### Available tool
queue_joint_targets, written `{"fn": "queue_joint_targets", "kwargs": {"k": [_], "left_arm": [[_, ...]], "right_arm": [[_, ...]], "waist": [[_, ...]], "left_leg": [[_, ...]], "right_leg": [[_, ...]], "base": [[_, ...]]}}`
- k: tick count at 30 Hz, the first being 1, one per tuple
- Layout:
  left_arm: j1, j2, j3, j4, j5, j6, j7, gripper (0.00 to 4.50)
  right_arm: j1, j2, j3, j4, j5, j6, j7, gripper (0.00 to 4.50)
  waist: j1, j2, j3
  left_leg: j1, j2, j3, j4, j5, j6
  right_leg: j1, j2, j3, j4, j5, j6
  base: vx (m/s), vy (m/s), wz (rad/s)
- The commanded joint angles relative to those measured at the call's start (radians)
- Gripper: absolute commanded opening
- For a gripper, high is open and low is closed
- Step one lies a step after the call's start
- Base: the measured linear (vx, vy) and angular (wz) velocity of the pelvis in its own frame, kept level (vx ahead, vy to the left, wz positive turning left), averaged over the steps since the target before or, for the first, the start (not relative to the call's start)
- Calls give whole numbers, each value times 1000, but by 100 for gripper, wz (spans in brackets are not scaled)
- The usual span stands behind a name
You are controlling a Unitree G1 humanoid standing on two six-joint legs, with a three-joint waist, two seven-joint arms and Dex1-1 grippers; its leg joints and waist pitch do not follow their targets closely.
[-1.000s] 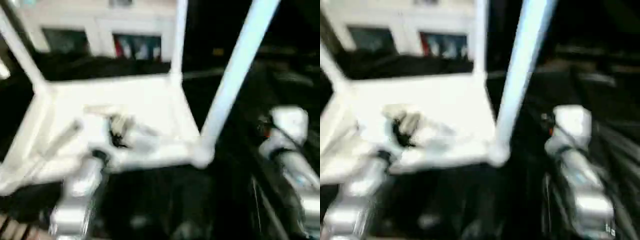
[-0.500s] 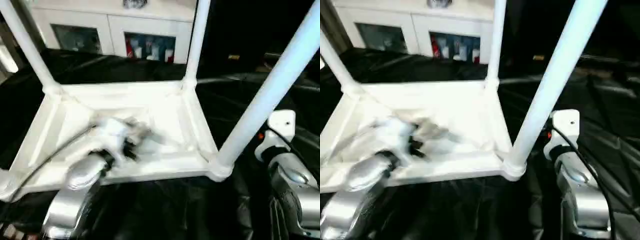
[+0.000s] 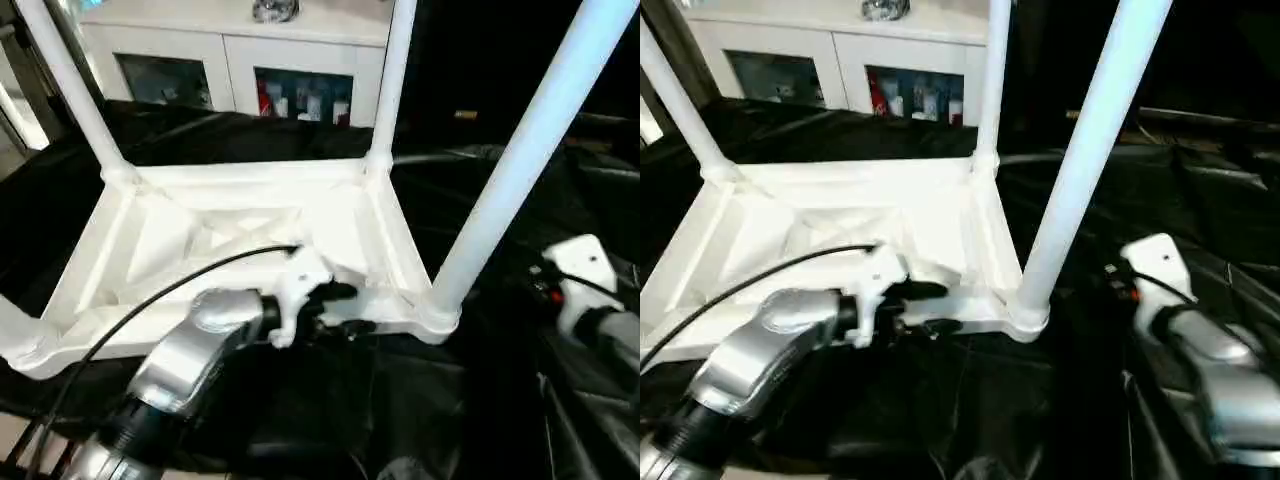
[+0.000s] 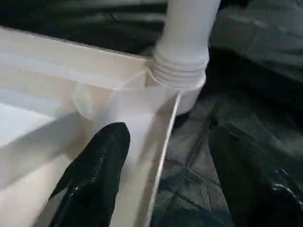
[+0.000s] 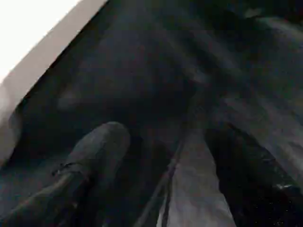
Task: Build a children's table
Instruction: Rotate leg to tighten
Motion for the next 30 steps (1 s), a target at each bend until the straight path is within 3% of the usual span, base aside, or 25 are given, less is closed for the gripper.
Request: {"fn": "queue_joint_targets", "kwargs": {"k": [1, 3, 4, 5, 6, 9, 10, 11, 13, 14, 18, 19, 30], "left_arm": [[-58, -20, -38, 80, 41, 12, -13, 310], [-88, -29, -55, 118, 49, -8, -34, 274], [-96, -31, -59, 127, 51, -13, -41, 274], [-110, -35, -67, 144, 57, -16, -46, 271], [-120, -38, -72, 157, 61, -18, -48, 263], [-146, -45, -88, 202, 81, -31, -50, 229], [-154, -47, -93, 218, 88, -34, -52, 226], [-165, -45, -104, 238, 101, -38, -55, 224], [-173, -49, -104, 253, 103, -41, -60, 215], [-173, -52, -102, 251, 94, -33, -70, 187], [-171, -48, -112, 249, 95, -31, -93, 180], [-171, -47, -118, 252, 98, -35, -100, 160], [-182, -43, -128, 252, 119, -26, -125, 62]], "right_arm": [[36, -70, -41, -24, 46, -31, 137, 316], [76, -125, -43, -57, 70, -38, 214, 316], [86, -138, -44, -65, 74, -40, 234, 316], [101, -157, -42, -75, 78, -41, 260, 316], [108, -167, -40, -78, 79, -41, 274, 316], [124, -185, -27, -96, 88, -35, 297, 316], [128, -190, -22, -104, 94, -34, 304, 316], [133, -183, -9, -137, 119, -17, 318, 316], [140, -181, 2, -160, 137, -12, 335, 316], [144, -179, 7, -164, 142, -10, 338, 316], [151, -176, 12, -170, 140, -6, 348, 316], [153, -176, 14, -171, 139, -7, 352, 316], [140, -172, 43, -182, 141, -2, 342, 316]], "waist": [[5, -17, -57], [7, -22, -57], [7, -16, -61], [4, -17, -61], [3, -18, -66], [3, -13, -67], [2, -18, -65], [6, -13, -66], [7, -13, -66], [7, -11, -65], [9, -9, -62], [9, -9, -61], [10, -11, -59]], "left_leg": [[28, 118, -46, -97, -271, 25], [15, 121, -44, -98, -248, 49], [15, 124, -45, -97, -236, 61], [10, 124, -46, -98, -228, 69], [9, 125, -46, -95, -205, 91], [12, 123, -44, -92, -200, 108], [11, 124, -43, -92, -198, 114], [14, 124, -42, -91, -199, 115], [13, 126, -43, -93, -195, 118], [13, 128, -44, -94, -207, 115], [17, 130, -45, -101, -257, 87], [17, 130, -46, -102, -268, 79], [16, 132, -47, -109, -264, 71]], "right_leg": [[19, -97, 51, -100, -259, -243], [30, -98, 47, -97, -235, -252], [30, -98, 45, -94, -209, -261], [32, -98, 43, -92, -193, -266], [33, -99, 41, -90, -152, -279], [29, -98, 40, -92, -158, -294], [30, -99, 40, -94, -158, -297], [29, -98, 40, -95, -167, -294], [28, -99, 39, -94, -167, -295], [28, -100, 40, -95, -178, -298], [23, -100, 40, -99, -226, -298], [23, -101, 40, -100, -238, -295], [21, -105, 43, -105, -242, -279]], "base": [[0, 0, 0], [0, 0, 0], [0, 0, 0], [0, 0, 0], [0, 0, 0], [0, 0, 0], [0, 0, 0], [0, 0, 0], [0, 0, 0], [0, 0, 0], [0, 0, 0], [0, 0, 0], [0, 0, 0]]}}
